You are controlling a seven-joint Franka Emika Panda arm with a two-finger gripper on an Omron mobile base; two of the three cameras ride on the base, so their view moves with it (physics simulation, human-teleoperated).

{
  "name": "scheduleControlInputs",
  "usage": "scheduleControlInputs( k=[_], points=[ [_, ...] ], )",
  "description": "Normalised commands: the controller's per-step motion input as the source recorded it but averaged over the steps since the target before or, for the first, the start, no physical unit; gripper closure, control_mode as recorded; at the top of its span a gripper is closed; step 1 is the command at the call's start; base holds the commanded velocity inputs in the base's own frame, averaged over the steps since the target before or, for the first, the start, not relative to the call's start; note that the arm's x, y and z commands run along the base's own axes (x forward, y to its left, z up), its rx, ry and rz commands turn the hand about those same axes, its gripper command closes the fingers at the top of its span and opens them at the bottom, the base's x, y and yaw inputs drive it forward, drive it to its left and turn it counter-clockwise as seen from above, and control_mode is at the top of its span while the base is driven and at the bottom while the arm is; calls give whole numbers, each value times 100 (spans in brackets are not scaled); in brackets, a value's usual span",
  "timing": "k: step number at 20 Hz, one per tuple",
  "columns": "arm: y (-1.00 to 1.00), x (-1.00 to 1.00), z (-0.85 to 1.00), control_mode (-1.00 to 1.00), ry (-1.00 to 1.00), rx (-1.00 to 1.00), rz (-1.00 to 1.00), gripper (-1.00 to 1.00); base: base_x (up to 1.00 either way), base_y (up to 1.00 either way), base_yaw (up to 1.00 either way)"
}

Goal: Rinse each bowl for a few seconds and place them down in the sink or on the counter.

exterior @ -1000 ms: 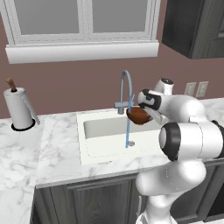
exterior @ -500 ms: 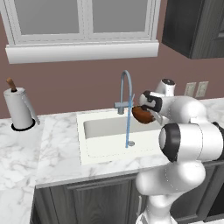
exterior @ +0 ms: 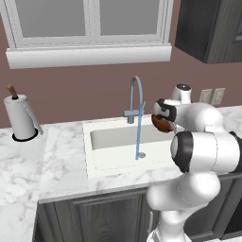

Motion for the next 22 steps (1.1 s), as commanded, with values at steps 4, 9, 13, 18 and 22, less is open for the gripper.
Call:
scheduleControlInputs(
  k=[4,9,13,18,22],
  points=[
    [-30,0,8,-100,3,0,-26,100,0,0,0],
    [-30,0,10,-100,2,0,-26,100,0,0,0],
    [-22,0,10,-100,0,-1,-19,100,0,0,0],
    [-24,0,6,-100,0,-3,-18,100,0,0,0],
    [-21,0,3,-100,0,-4,-19,100,0,0,0]
  ],
)
